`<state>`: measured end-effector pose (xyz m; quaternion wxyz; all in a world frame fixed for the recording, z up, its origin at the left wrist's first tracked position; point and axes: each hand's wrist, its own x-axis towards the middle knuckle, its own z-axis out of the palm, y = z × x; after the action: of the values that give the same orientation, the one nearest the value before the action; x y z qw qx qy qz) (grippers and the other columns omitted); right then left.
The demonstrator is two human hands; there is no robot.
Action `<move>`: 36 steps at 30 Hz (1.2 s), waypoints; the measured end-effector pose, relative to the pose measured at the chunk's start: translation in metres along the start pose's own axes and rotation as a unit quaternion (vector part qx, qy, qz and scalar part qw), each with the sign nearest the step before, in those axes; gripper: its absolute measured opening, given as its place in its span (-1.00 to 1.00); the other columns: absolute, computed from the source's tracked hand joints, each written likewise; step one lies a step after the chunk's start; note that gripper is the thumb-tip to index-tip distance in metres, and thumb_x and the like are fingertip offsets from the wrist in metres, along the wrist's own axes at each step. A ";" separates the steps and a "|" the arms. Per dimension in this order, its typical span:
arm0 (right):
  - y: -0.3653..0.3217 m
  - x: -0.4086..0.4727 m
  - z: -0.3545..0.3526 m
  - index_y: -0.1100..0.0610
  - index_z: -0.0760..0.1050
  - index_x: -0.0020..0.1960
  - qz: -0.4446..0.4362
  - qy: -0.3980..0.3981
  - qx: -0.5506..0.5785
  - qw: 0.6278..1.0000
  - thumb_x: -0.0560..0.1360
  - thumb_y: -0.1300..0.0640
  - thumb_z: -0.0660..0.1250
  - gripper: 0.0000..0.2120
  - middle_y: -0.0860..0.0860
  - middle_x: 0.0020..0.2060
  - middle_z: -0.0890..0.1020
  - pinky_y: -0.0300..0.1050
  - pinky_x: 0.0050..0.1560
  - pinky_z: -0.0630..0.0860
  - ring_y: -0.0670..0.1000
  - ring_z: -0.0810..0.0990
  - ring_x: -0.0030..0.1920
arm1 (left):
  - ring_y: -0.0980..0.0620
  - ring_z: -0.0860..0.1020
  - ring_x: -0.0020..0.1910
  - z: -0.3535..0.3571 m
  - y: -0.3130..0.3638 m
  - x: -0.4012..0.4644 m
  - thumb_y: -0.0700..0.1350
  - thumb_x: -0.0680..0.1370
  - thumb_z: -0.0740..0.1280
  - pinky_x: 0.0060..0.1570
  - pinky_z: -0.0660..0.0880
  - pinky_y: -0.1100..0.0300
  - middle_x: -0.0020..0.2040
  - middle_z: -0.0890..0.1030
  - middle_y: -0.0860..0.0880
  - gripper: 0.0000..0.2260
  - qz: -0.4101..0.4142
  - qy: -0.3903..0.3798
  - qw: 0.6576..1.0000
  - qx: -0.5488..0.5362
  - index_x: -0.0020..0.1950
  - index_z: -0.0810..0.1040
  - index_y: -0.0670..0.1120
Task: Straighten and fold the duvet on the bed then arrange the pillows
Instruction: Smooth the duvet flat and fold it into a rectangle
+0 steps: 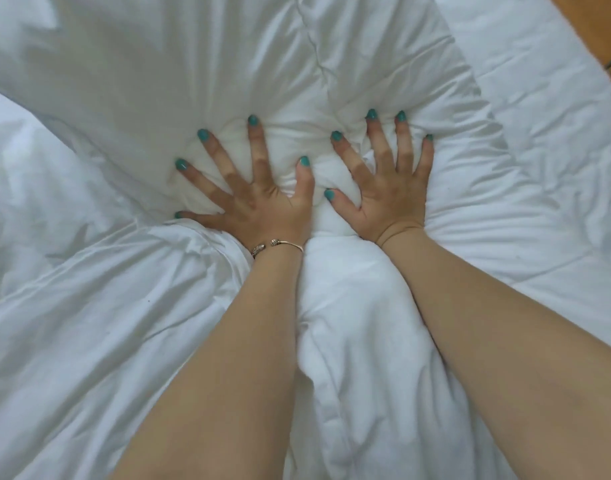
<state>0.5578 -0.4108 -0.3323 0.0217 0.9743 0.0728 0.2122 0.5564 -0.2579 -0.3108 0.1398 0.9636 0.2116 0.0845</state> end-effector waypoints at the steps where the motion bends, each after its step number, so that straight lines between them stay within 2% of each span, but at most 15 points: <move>1: 0.000 0.001 -0.002 -0.14 0.34 0.46 0.001 0.000 -0.004 1.000 0.52 -0.37 0.08 -0.42 0.11 0.45 0.37 0.41 0.37 0.14 0.29 0.28 0.44 | -0.37 0.01 0.51 0.000 0.001 0.000 0.41 0.47 0.05 0.23 -0.08 -0.55 0.57 0.09 -0.14 -0.36 -0.003 -0.004 1.000 0.003 0.53 0.09 0.27; 7: 0.000 -0.001 -0.009 -0.16 0.30 0.48 0.012 -0.002 -0.025 1.000 0.55 -0.37 0.00 -0.42 0.08 0.46 0.35 0.39 0.38 0.14 0.27 0.29 0.45 | -0.32 -0.11 0.53 -0.009 0.002 -0.001 0.44 0.45 -0.11 0.25 -0.14 -0.52 0.60 -0.06 -0.07 -0.34 -0.001 -0.042 0.999 0.013 0.53 -0.08 0.29; 10: -0.002 -0.002 -0.026 -0.18 0.23 0.50 0.034 -0.068 -0.012 0.997 0.54 -0.39 -0.07 -0.40 0.04 0.50 0.29 0.35 0.42 0.07 0.24 0.22 0.49 | -0.30 -0.20 0.53 -0.023 -0.003 -0.003 0.45 0.44 -0.12 0.25 -0.15 -0.52 0.59 -0.16 -0.03 -0.32 0.030 -0.076 0.997 0.011 0.53 -0.13 0.31; 12: -0.009 -0.006 -0.049 -0.13 0.28 0.49 0.048 -0.098 0.017 0.994 0.56 -0.34 -0.03 -0.42 0.04 0.49 0.31 0.32 0.43 0.07 0.22 0.24 0.48 | -0.28 -0.25 0.52 -0.040 -0.010 -0.001 0.44 0.45 -0.06 0.27 -0.18 -0.51 0.58 -0.23 -0.01 -0.33 0.042 -0.139 0.989 -0.013 0.52 -0.15 0.33; 15: -0.016 -0.031 -0.105 -0.02 0.35 0.45 0.103 -0.153 0.097 0.978 0.55 -0.18 0.09 -0.48 0.01 0.47 0.34 0.29 0.46 -0.02 0.13 0.25 0.47 | -0.19 -0.19 0.55 -0.093 -0.017 -0.022 0.24 0.56 0.06 0.36 -0.20 -0.43 0.59 -0.17 0.00 -0.43 0.075 -0.212 0.974 -0.023 0.55 -0.01 0.24; 17: -0.028 -0.077 -0.150 -0.04 0.39 0.42 0.153 -0.181 0.145 0.960 0.53 -0.19 0.07 -0.49 0.01 0.45 0.36 0.24 0.47 -0.01 0.11 0.26 0.47 | -0.06 -0.17 0.56 -0.128 -0.021 -0.073 0.11 0.61 0.05 0.40 -0.23 -0.34 0.59 -0.08 0.01 -0.53 0.132 -0.222 0.965 -0.053 0.54 0.13 0.18; 18: -0.037 -0.106 -0.169 -0.05 0.40 0.42 0.153 -0.177 0.153 0.960 0.53 -0.21 0.03 -0.47 0.01 0.44 0.38 0.23 0.46 0.04 0.13 0.27 0.46 | 0.00 -0.20 0.55 -0.140 -0.028 -0.107 0.13 0.61 0.00 0.39 -0.26 -0.32 0.59 -0.09 0.05 -0.54 0.148 -0.236 0.958 -0.077 0.53 0.13 0.23; 21: -0.060 -0.163 -0.176 -0.06 0.29 0.50 0.081 -0.192 0.108 0.972 0.54 -0.26 0.06 -0.42 0.01 0.48 0.33 0.23 0.47 0.05 0.16 0.24 0.49 | 0.06 -0.27 0.53 -0.132 -0.079 -0.182 0.26 0.55 -0.18 0.34 -0.20 -0.41 0.58 -0.18 0.11 -0.52 0.160 -0.256 0.953 -0.019 0.48 -0.16 0.40; 23: -0.069 -0.172 -0.159 -0.08 0.22 0.53 0.060 -0.228 0.083 0.968 0.49 -0.26 0.19 -0.35 0.01 0.52 0.23 0.23 0.49 -0.03 0.16 0.15 0.53 | 0.05 -0.24 0.53 -0.105 -0.108 -0.194 0.24 0.56 -0.25 0.35 -0.11 -0.44 0.59 -0.16 0.02 -0.52 0.148 -0.243 0.957 0.054 0.47 -0.28 0.34; 26: -0.073 -0.166 -0.150 -0.11 0.06 0.57 0.072 -0.272 0.066 0.957 0.50 -0.26 0.14 -0.31 -0.02 0.56 0.10 0.21 0.50 -0.14 0.14 0.02 0.55 | 0.09 -0.46 0.46 -0.088 -0.107 -0.187 0.22 0.51 -0.39 0.36 -0.31 -0.34 0.54 -0.37 0.03 -0.53 0.138 -0.270 0.948 0.095 0.38 -0.51 0.33; 27: -0.070 -0.164 -0.152 -0.11 0.05 0.57 0.078 -0.278 0.072 0.955 0.51 -0.26 0.11 -0.32 -0.02 0.56 0.11 0.21 0.50 -0.12 0.14 0.03 0.55 | 0.09 -0.40 0.49 -0.091 -0.103 -0.185 0.22 0.53 -0.34 0.37 -0.31 -0.30 0.56 -0.32 0.02 -0.52 0.145 -0.265 0.950 0.078 0.43 -0.44 0.32; 30: -0.059 -0.161 -0.167 -0.09 0.12 0.55 0.070 -0.287 0.097 0.950 0.50 -0.26 0.10 -0.35 0.01 0.53 0.21 0.25 0.47 0.01 0.16 0.12 0.53 | 0.01 0.03 0.53 -0.115 -0.108 -0.195 0.16 0.59 -0.03 0.38 -0.07 -0.28 0.57 0.14 -0.04 -0.49 0.150 -0.259 0.953 0.051 0.55 0.01 0.21; 32: -0.059 -0.159 -0.177 -0.07 0.16 0.54 0.082 -0.298 0.100 0.946 0.50 -0.26 0.12 -0.34 0.02 0.52 0.23 0.25 0.47 0.01 0.16 0.14 0.52 | -0.02 0.08 0.52 -0.131 -0.123 -0.220 0.17 0.58 0.00 0.37 -0.03 -0.29 0.55 0.19 -0.02 -0.49 0.131 -0.269 0.953 0.054 0.54 0.09 0.19; 34: -0.077 -0.151 -0.190 -0.06 0.09 0.56 0.128 -0.315 0.094 0.936 0.52 -0.20 0.15 -0.34 0.02 0.55 0.14 0.27 0.47 -0.04 0.17 0.06 0.54 | 0.00 -0.10 0.56 -0.139 -0.137 -0.243 0.21 0.60 -0.11 0.41 -0.17 -0.28 0.58 -0.05 0.06 -0.50 0.087 -0.271 0.956 0.065 0.54 -0.13 0.27; 36: -0.109 -0.136 -0.202 0.00 -0.06 0.58 0.186 -0.376 0.108 0.901 0.53 -0.10 0.18 -0.28 0.01 0.58 -0.02 0.30 0.48 -0.12 0.17 -0.11 0.56 | 0.08 -0.38 0.49 -0.144 -0.147 -0.255 0.25 0.57 -0.26 0.41 -0.38 -0.20 0.51 -0.34 0.11 -0.53 0.042 -0.326 0.942 0.064 0.41 -0.43 0.32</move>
<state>0.3364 -0.3215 -0.2124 -0.0973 0.9738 -0.1011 -0.1792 0.2396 -0.2059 -0.2461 0.1356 0.9534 0.1182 -0.2423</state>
